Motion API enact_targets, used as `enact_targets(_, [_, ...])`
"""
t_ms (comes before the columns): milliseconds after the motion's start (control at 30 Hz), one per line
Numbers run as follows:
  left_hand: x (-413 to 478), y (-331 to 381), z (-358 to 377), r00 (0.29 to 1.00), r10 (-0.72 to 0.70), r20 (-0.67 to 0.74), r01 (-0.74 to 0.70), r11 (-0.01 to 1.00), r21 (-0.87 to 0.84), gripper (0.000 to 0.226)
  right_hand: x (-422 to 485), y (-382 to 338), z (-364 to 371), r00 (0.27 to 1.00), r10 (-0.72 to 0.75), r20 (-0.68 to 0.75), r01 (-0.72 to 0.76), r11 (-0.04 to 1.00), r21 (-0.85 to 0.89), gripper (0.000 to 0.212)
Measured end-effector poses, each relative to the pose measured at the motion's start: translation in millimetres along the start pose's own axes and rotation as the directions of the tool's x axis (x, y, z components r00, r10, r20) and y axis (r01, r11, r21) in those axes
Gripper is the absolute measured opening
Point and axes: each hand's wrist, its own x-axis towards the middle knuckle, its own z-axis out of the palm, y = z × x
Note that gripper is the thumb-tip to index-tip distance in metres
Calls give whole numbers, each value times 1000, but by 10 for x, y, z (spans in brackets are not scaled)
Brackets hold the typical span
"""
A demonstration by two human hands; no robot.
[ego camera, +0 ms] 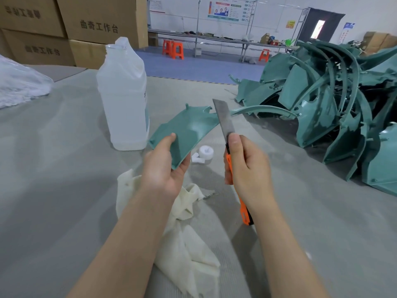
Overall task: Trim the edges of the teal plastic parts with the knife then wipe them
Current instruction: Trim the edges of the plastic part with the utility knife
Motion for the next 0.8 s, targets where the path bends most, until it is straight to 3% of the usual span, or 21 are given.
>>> enact_targets(100, [-10,-8,10,998,-60,27,60,998,-12,17,16,35,-6,1000,-17,-22,16,999,-28,46])
enact_targets(433, [8,-13,8,998,-64,23,63,998,21,7,-6,49,13,999,-24,37,27,998,-56,49])
enact_targets(800, [10,-5,4,993,-120,14,120,993,-6,21,-23,-1,12,996,-6,88,12,998,-64,45])
